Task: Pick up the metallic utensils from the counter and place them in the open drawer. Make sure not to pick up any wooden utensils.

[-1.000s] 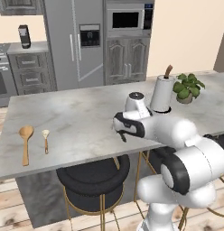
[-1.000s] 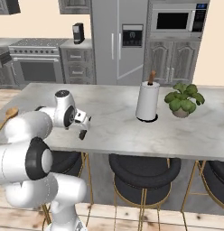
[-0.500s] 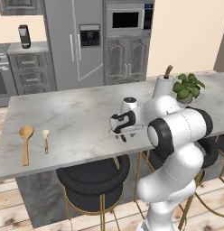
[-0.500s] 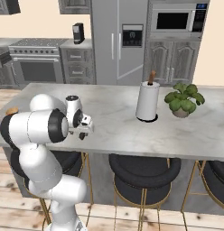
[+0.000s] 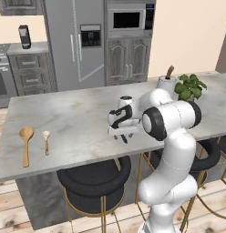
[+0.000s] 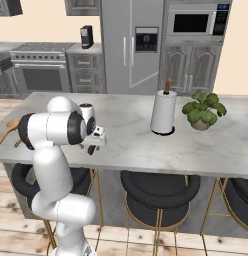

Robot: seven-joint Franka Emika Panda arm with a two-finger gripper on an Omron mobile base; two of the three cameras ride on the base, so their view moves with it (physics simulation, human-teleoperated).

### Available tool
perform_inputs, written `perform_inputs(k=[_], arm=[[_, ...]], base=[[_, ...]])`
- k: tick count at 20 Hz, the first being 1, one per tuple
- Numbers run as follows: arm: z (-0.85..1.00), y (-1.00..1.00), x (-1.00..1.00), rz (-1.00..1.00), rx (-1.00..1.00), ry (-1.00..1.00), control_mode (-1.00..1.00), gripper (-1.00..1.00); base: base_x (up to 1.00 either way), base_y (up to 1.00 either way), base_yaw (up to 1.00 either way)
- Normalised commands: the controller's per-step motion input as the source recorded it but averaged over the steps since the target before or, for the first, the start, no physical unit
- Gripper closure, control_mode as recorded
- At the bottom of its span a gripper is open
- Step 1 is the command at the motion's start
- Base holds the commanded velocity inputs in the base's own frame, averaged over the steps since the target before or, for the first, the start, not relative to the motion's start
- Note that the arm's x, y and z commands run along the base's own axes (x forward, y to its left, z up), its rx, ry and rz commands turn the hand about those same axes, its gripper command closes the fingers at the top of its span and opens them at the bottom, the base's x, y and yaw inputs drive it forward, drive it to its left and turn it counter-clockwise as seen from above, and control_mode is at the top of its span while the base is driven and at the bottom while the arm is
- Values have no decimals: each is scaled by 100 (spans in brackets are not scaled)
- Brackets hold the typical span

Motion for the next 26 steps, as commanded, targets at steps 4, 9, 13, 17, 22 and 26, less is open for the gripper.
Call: perform_inputs(k=[4,9,13,17,22,26], arm=[[-44,2,4,3,0,-1,-100,-100],[-61,0,-6,0,-1,0,-100,-100],[-35,0,-5,0,0,2,-100,-100],[-11,0,-1,0,0,0,-100,100],[-5,0,0,0,0,0,-100,100],[0,0,-3,-2,0,1,-100,100]], base=[[0,0,0],[0,0,0],[0,0,0],[0,0,0],[0,0,0],[0,0,0]])
